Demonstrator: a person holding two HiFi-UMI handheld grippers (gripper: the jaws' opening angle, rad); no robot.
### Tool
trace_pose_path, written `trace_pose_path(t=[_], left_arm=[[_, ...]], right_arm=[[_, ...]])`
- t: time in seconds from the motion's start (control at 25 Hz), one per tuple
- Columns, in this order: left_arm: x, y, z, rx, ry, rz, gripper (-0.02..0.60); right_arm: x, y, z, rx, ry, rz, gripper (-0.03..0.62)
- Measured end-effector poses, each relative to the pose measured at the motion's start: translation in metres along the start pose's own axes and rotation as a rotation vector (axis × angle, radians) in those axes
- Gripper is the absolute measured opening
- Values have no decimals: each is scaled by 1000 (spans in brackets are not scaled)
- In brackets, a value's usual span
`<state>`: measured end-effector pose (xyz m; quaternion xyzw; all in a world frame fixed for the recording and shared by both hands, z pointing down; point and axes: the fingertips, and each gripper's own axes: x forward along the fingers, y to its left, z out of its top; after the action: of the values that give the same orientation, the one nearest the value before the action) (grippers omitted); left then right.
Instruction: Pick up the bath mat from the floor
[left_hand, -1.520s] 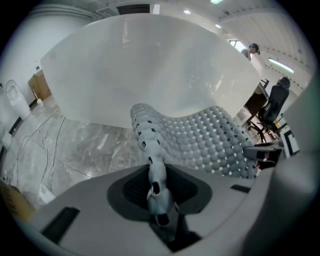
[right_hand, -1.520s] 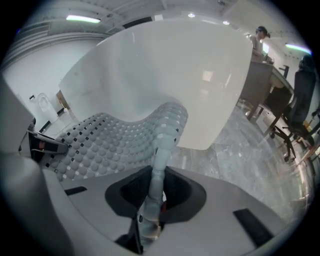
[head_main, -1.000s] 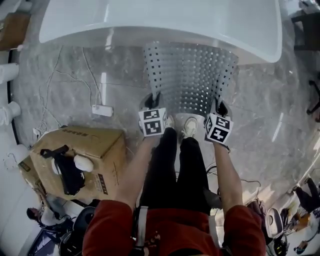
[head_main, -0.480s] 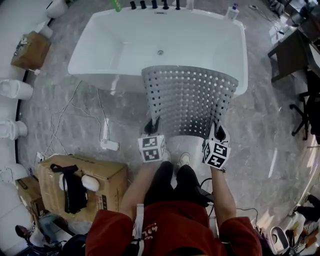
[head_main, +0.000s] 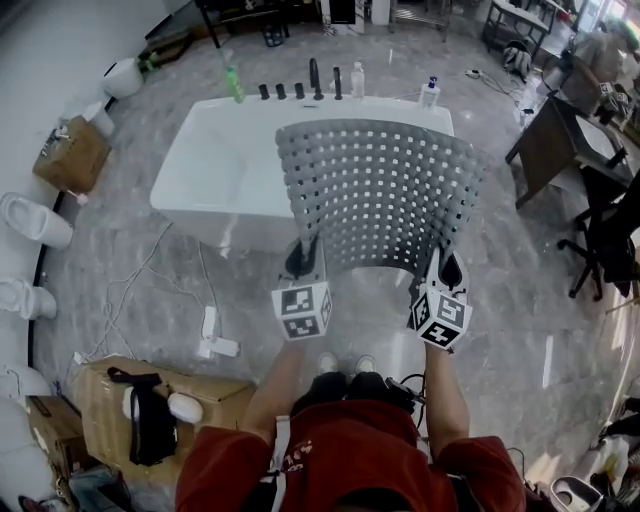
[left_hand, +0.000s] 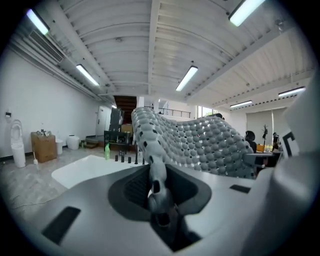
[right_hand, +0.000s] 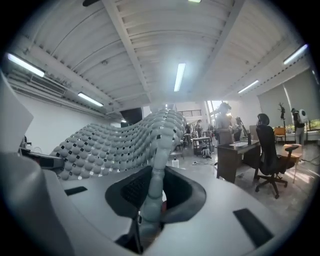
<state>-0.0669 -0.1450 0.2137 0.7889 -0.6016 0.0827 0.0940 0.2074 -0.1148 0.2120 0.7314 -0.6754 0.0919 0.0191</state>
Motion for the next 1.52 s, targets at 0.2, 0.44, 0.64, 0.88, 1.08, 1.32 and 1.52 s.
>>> trace_pose_path(t=[0.2,0.44,0.64,0.88,1.08,1.32,1.52], left_arm=[[-6,-13,53,15,-118,-41,89],[-20,-15,113,32,-269,-39,88],[-32,-11,148,61,-365,-30,87],[-37,-12,170,81,-429,-28,87],[-39,-12,175,77,-441,-41,87],[-43,-13,176,68,-448,-36,87],[-43,-16,174,68,-444,-40,87]], right_arm=[[-6,-3,58,6,-111,-8,71],[-22,3,125,-13,-281,-15,72],[-33,13,158,-9,-373,-16,72],[-36,14,176,-8,-416,-15,74],[-37,14,180,-7,-426,-16,75],[-39,16,183,-14,-430,-12,75],[-40,13,181,-15,-423,-13,75]])
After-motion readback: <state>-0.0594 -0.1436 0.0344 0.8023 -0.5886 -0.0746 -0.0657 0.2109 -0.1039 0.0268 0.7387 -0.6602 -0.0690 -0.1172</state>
